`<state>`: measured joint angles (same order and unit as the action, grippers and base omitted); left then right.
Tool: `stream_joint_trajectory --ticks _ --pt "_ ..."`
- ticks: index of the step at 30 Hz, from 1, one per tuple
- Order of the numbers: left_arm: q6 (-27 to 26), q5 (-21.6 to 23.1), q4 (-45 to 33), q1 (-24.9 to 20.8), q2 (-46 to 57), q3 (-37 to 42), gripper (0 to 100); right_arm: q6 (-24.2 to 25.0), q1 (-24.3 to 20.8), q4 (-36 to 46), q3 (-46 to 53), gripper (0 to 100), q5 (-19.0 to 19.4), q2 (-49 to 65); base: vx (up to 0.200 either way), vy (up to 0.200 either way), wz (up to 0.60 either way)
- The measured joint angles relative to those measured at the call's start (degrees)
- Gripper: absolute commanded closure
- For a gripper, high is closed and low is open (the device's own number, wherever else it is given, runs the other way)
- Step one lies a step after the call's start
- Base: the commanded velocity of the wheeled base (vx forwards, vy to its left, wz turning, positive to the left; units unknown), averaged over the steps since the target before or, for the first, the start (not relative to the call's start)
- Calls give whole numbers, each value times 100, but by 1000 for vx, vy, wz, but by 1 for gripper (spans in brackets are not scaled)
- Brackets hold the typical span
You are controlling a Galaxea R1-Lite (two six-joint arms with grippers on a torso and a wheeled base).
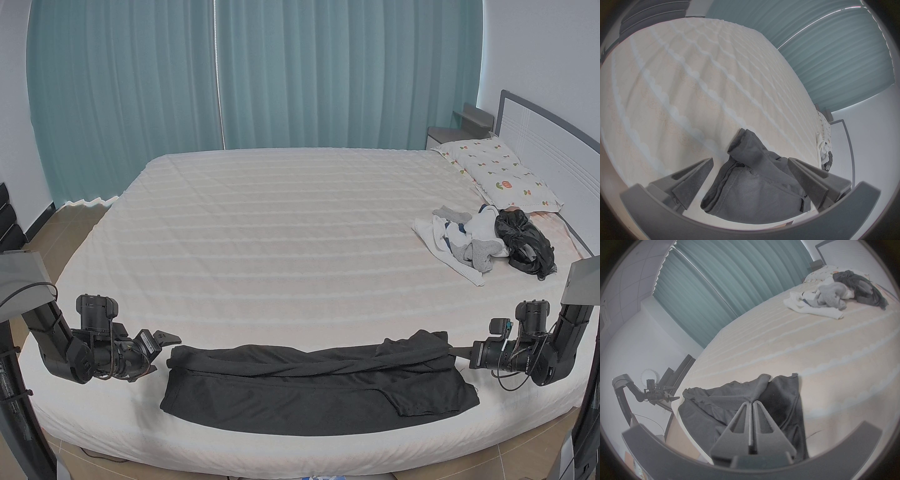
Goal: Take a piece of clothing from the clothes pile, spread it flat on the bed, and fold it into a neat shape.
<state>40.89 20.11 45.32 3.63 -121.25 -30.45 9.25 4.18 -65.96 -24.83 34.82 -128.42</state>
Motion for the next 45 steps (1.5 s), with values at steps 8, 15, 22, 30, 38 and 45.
stream_joint_trajectory --ticks 8,15,22,30,38,45 --pt "50 -85 -391 -83 -44 -466 0 -124 35 4 83 100 13 -110 0 0 0" --pt "-74 -503 -606 -330 -323 -891 0 -143 35 6 85 100 13 -201 0 0 0" --pt "-677 -896 -629 -484 -667 -1246 100 -138 39 -11 107 100 13 -223 0 0 0" --pt "-831 -986 -624 -503 -855 -1180 100 -143 39 -66 160 100 13 -234 0 0 0" --pt "-824 -972 -556 -356 -647 -725 100 -146 39 -88 284 100 22 -216 0 0 0" --pt "-833 -718 -534 -116 -315 -375 100 -291 55 -88 468 100 46 -212 0 0 0"
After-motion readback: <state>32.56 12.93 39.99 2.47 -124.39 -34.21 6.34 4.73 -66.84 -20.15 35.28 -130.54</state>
